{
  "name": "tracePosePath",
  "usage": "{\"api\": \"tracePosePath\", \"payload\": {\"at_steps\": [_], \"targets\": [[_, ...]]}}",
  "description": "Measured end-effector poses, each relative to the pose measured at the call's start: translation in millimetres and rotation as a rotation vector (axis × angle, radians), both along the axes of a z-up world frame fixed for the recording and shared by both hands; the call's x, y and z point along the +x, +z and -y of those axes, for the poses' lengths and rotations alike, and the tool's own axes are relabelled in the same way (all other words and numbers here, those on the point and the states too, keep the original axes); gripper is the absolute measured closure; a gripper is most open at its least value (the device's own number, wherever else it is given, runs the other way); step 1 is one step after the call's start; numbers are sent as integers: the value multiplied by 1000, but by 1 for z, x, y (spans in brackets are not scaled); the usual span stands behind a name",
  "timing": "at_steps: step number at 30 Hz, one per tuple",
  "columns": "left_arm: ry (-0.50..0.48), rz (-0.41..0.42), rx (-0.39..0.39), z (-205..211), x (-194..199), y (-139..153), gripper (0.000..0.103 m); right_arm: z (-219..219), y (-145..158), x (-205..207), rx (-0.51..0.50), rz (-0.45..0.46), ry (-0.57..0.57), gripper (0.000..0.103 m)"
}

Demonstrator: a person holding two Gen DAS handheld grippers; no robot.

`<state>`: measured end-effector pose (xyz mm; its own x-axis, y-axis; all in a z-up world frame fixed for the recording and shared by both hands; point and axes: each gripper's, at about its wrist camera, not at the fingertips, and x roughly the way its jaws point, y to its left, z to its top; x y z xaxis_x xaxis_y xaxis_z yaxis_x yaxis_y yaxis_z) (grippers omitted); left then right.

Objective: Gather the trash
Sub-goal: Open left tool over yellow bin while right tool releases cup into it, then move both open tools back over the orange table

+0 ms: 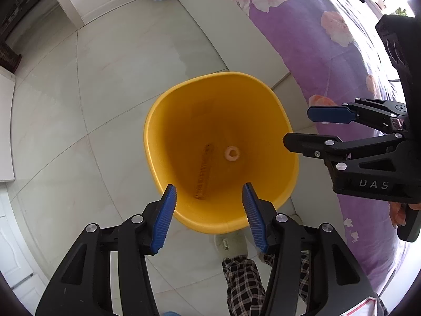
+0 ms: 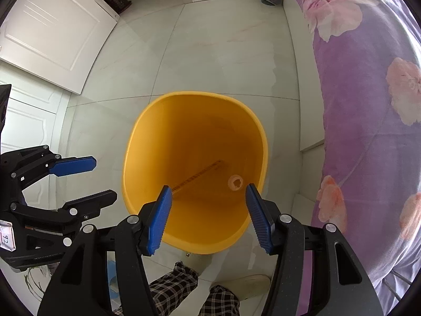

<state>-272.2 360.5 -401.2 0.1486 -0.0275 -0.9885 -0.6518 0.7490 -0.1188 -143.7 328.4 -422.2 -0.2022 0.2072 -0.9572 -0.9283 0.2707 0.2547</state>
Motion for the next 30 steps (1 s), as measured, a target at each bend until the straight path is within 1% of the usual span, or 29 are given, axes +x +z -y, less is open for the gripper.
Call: {"api": "tracePosePath", "payload": {"at_steps": [4, 7, 10, 11, 12, 13, 15, 18, 22, 24, 30], "targets": [[4, -11, 14, 1, 1, 6, 51, 6, 8, 4, 9, 5, -9, 44], [6, -17, 28, 2, 1, 16, 47, 9, 19, 3, 22, 15, -13, 44], [14, -9, 43, 3, -1, 30, 38, 16, 36, 3, 43, 33, -36, 43], [16, -8, 51, 4, -1, 36, 32, 19, 43, 2, 51, 42, -46, 43], [19, -3, 59, 5, -2, 43, 23, 23, 51, 2, 60, 52, -55, 40], [24, 5, 67, 5, -3, 49, 21, 27, 59, 1, 70, 67, -63, 35], [31, 12, 79, 7, -5, 62, 17, 38, 77, 0, 98, 106, -77, 30], [41, 29, 89, 10, -9, 83, 11, 55, 104, -1, 132, 132, -111, 24], [41, 53, 117, 16, -9, 113, 6, 83, 139, 0, 167, 164, -167, 18], [32, 70, 134, 20, -8, 130, 5, 97, 157, -4, 182, 184, -196, 16], [-55, 119, 181, 36, 7, 179, 5, 137, 212, -11, 215, 230, -282, 14]]}}
